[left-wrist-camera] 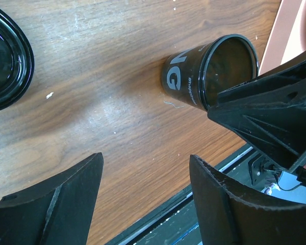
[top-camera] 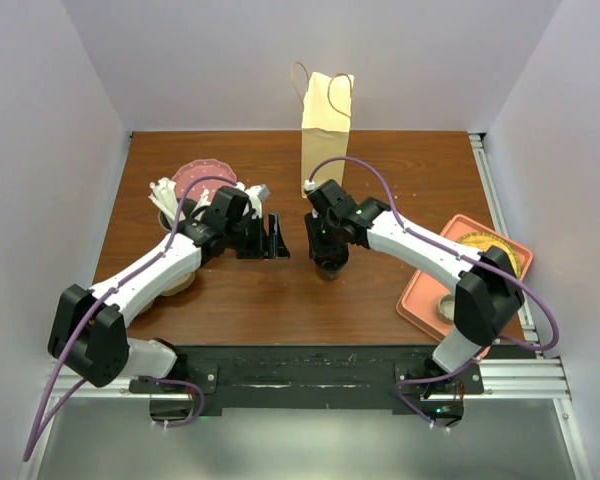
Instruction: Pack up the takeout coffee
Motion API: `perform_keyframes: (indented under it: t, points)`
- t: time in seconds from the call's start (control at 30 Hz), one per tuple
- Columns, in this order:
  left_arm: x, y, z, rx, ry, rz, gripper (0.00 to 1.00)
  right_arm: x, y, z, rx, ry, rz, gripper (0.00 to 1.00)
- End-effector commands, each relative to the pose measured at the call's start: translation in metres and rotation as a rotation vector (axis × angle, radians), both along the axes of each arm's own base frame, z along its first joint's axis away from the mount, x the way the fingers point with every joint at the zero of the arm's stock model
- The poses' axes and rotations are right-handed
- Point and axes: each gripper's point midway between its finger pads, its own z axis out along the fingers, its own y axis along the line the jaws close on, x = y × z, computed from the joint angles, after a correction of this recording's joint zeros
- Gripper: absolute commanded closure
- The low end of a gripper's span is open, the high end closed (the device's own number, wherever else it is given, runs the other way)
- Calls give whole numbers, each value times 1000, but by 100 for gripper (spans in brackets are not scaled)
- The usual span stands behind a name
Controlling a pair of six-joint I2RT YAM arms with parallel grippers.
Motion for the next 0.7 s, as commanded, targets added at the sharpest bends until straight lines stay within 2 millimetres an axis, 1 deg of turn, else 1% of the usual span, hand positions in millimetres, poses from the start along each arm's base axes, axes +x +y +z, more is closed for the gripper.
perform_keyframes:
  t: [0.0,0.33,0.5,0.67]
  points:
    - [3,0,12,-35,-34,12,27,4,8,15,23,-38,18,75]
    - [2,1,11,-35,-29,14,27,3,6,6,-11,-24,11,76]
    - [3,2,12,-30,-32,16,27,3,1,2,-35,-25,2,76]
    - [3,2,13,-32,-38,16,27,3,1,-1,-41,-25,5,80]
